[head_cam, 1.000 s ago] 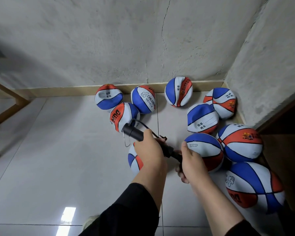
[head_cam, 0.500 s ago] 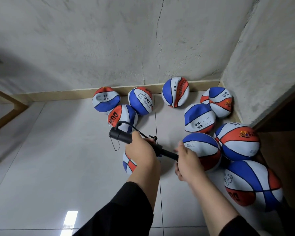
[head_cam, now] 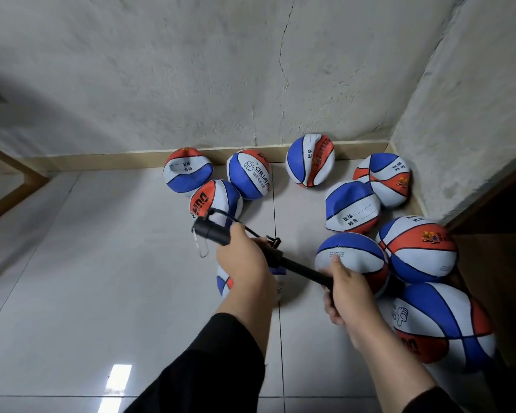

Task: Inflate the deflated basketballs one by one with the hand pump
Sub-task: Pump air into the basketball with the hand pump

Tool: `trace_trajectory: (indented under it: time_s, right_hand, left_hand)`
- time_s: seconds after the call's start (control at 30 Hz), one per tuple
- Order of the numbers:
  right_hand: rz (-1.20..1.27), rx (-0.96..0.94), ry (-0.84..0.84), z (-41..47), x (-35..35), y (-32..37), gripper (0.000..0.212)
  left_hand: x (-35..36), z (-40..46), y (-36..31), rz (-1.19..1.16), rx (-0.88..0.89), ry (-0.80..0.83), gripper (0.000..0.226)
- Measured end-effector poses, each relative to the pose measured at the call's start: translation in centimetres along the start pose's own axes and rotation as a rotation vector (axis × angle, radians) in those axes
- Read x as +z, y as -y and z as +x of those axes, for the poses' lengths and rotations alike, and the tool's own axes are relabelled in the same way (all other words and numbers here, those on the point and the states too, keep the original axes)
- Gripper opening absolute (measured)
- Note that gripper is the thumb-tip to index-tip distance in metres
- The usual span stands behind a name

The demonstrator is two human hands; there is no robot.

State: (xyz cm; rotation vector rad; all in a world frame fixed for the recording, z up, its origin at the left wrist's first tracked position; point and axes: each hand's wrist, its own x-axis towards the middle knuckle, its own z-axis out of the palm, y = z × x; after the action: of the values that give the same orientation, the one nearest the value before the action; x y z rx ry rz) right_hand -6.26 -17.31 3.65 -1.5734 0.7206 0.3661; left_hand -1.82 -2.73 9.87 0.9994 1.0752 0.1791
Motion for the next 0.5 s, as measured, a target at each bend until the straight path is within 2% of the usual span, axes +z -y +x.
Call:
trace_trajectory:
  time_s: [0.1,0.23,0.37,0.5]
  right_hand:
    - [-0.011,0.011,-0.021,0.3,-1.3,-1.0,0.058]
    - [0.01,0.002,-0.026,0.3,-0.2,-0.3,0.051]
    - [-0.011,-0.035,0.047,-0.1,1.9,0.8,0.046]
    - [-0.072,-0.066,0.071,-0.4,4.5,0.6,0.054]
  left_hand:
    - [-0.3,1.6,-0.6,-0.036,0.038,-0.007,0.018]
    - [0.0,1.2,-0.1,-0.036,0.032,-0.025,0.018]
    - [0.0,-0.3,0.3,0.044,0.039,-0.034,0.032]
    - [0.0,-1.1,1.2,0.078,0.061,-0.015,0.039]
